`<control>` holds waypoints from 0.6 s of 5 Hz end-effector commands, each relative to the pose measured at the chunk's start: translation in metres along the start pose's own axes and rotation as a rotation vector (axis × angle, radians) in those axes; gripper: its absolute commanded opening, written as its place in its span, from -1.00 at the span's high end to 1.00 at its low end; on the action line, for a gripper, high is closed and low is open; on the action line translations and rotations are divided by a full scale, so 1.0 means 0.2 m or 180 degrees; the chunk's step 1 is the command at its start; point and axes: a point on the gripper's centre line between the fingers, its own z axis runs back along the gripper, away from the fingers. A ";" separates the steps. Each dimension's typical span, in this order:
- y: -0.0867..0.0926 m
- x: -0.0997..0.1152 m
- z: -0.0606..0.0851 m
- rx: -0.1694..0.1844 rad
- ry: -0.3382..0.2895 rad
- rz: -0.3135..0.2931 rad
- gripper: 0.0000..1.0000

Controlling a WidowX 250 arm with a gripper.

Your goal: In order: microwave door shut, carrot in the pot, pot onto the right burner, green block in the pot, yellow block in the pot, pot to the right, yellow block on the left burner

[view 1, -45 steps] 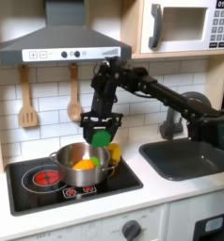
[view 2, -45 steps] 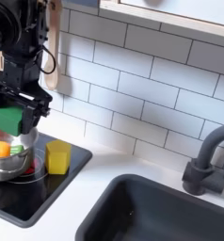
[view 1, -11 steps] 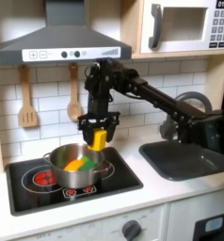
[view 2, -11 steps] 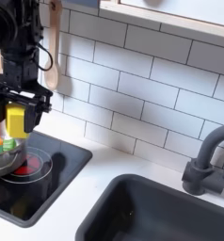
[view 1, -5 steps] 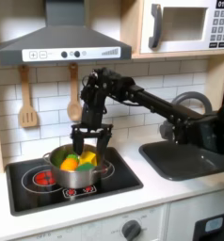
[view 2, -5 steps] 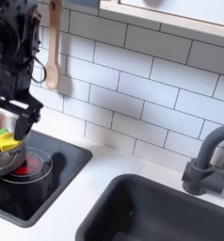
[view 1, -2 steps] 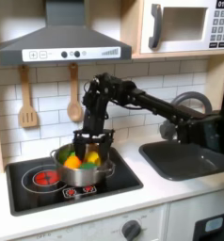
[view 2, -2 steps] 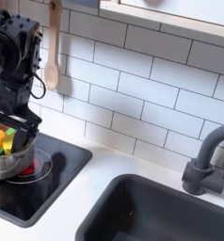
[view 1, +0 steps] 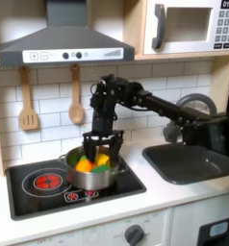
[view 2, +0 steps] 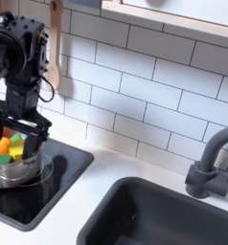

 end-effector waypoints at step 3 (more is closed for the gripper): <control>-0.27 -0.05 -0.04 -0.0250 0.0152 -0.0175 -1.00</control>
